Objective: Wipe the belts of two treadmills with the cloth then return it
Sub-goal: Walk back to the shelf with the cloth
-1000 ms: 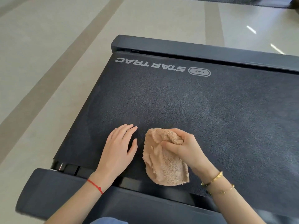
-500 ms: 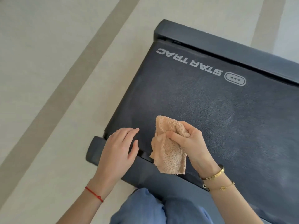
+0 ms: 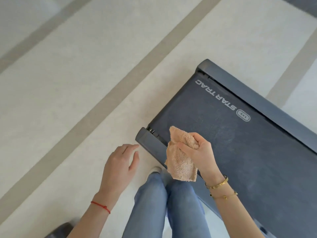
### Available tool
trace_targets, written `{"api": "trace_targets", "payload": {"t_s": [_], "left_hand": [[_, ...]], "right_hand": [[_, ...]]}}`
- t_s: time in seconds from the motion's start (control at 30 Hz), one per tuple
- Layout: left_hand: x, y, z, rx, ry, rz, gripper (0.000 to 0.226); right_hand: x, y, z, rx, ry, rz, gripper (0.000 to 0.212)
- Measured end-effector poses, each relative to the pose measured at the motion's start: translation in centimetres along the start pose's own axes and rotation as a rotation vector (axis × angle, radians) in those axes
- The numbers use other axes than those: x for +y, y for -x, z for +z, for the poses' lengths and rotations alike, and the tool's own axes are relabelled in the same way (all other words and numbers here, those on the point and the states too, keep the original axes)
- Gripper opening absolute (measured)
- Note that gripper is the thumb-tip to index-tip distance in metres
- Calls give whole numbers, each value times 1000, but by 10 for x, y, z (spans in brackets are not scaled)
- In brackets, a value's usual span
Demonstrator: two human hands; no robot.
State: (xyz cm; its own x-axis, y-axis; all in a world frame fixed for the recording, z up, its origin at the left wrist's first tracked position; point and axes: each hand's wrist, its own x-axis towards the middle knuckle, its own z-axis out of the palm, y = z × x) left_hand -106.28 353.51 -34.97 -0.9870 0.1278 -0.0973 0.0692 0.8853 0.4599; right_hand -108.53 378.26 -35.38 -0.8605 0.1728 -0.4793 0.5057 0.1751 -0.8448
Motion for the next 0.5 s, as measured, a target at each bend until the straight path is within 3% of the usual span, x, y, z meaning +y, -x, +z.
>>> {"api": "trace_targets", "payload": {"t_s": [0.27, 0.5], "left_hand": [[31, 83, -160, 96, -4, -157, 20], [64, 146, -240, 209, 26, -247, 16]], "right_hand": [[-135, 115, 6, -73, 106, -112, 21], [-191, 190, 1, -146, 190, -198, 22]]}}
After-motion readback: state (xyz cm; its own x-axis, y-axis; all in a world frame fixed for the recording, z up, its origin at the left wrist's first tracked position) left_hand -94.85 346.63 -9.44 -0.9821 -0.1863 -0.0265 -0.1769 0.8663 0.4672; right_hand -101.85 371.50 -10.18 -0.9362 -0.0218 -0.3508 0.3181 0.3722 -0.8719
